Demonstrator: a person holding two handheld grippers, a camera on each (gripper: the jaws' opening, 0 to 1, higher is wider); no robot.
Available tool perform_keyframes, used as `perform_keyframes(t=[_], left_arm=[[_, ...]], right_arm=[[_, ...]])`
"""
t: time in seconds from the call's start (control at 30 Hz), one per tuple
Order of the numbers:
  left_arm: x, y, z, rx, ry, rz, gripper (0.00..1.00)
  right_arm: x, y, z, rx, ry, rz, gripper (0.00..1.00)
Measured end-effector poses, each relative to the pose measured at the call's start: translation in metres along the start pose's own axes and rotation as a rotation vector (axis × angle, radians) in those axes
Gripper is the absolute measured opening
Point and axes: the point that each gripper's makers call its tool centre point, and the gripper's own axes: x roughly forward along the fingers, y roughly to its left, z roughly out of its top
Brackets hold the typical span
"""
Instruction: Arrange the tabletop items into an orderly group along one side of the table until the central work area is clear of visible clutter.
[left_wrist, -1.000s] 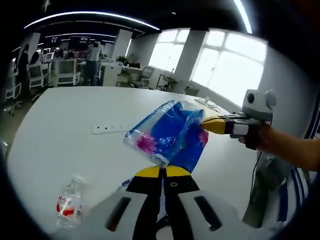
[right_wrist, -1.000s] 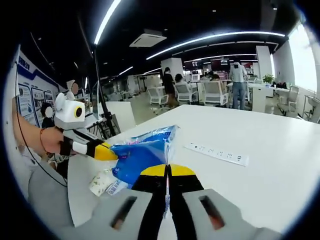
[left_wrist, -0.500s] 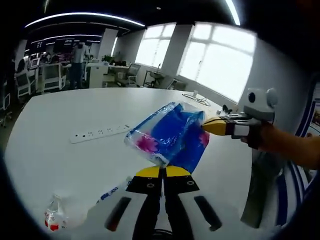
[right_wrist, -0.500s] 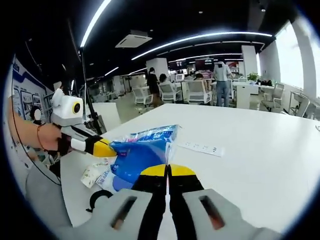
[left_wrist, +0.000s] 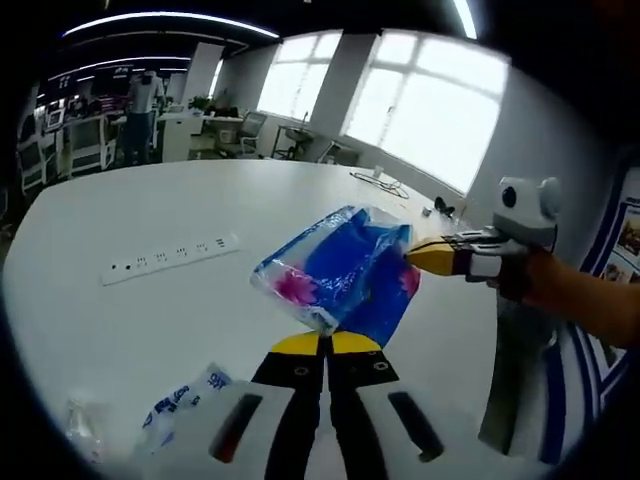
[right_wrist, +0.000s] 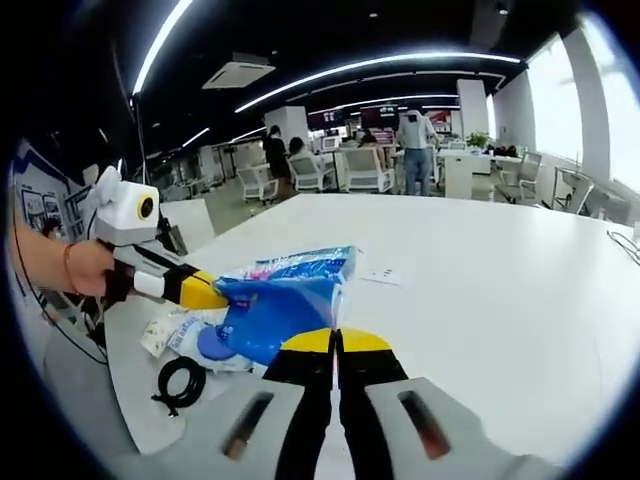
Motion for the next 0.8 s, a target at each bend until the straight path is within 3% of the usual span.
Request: perform_keyframes(t=[0.3, 0.8], left_arm=[[0.028, -0.001, -0.011, 0.016, 0.057, -0.006, 0.00], [0.073, 0.013, -0.039, -0.038, 0.160, 0.012, 0.00]], right_arm=[[0.004, -0.016, -0.028, 0.040, 0.046, -0.032, 0.00], [0.021, -0.042, -0.080, 0.114, 0.144, -0.062, 0.00]])
